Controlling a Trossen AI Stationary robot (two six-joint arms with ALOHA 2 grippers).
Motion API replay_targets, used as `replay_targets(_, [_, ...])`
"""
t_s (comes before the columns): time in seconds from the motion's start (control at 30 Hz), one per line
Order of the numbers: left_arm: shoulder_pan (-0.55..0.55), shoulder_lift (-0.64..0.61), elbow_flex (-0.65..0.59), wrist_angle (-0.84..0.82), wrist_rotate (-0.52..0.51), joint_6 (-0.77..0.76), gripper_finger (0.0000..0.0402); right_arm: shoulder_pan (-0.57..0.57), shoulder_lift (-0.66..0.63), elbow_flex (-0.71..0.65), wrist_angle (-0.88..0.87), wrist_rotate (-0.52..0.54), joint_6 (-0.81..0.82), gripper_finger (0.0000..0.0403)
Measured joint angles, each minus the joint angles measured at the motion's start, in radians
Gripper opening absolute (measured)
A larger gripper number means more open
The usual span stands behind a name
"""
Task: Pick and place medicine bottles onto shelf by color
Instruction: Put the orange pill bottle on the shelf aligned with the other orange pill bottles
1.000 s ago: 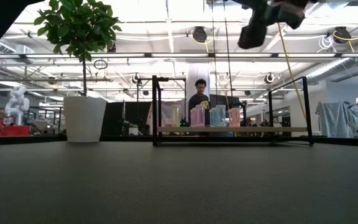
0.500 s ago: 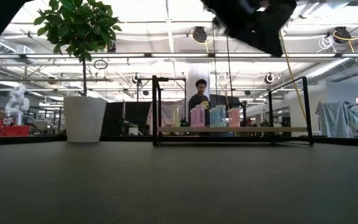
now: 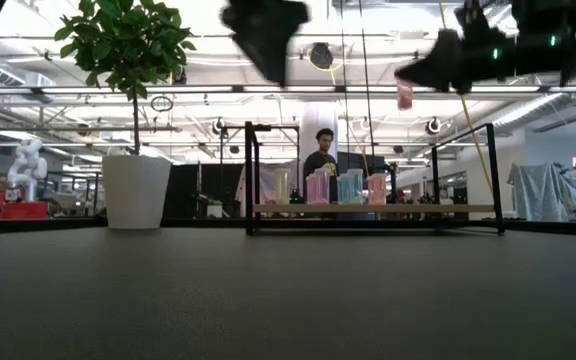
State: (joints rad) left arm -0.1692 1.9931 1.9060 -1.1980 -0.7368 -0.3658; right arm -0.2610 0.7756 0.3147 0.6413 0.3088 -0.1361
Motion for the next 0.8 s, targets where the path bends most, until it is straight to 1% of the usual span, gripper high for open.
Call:
replay_targets(0.03, [0.009,-0.026,0.0,-0.066,-0.005,-0.043,0.0251,-0.008,0.008,-0.03,0.041,0.009,0.001,0.0125])
replay_targets(0.1, [0.032,-0.082,-0.009,-0.169,-0.039,-0.125,0.0238,-0.015,0.019,-0.082,0.057,0.005,-0.003,0.0125])
replay_targets(0.17, [0.053,-0.159,-0.046,-0.209,-0.089,-0.183,0.0228,-0.021,0.042,-0.101,0.07,0.004,-0.009,0.0125])
replay_targets(0.23, [0.078,-0.236,-0.107,-0.204,-0.129,-0.21,0.0219,-0.021,0.074,-0.11,0.07,0.005,-0.008,0.0125])
replay_targets(0.3, [0.106,-0.316,-0.182,-0.187,-0.14,-0.224,0.0213,-0.021,0.117,-0.109,0.095,0.001,-0.008,0.0125])
replay_targets(0.4, [0.154,-0.43,-0.287,-0.164,-0.14,-0.249,0.0207,-0.021,0.199,-0.109,0.2,0.001,-0.001,0.0125])
replay_targets(0.53, [0.203,-0.558,-0.403,-0.127,-0.146,-0.276,0.02,-0.021,0.319,-0.108,0.324,0.005,0.047,0.0125])
replay_targets(0.63, [0.233,-0.63,-0.466,-0.065,-0.147,-0.271,0.0194,-0.013,0.392,-0.064,0.392,-0.001,0.037,0.0125])
replay_targets(0.67, [0.243,-0.65,-0.483,-0.051,-0.147,-0.261,0.0192,-0.005,0.402,-0.028,0.401,-0.014,-0.002,0.0125])
replay_targets(0.73, [0.264,-0.675,-0.504,0.017,-0.147,-0.245,0.0191,0.023,0.397,0.07,0.398,-0.028,-0.137,0.0125])
replay_targets(0.8, [0.277,-0.692,-0.521,0.127,-0.127,-0.217,0.0191,0.048,0.38,0.181,0.331,-0.026,-0.257,0.0125])
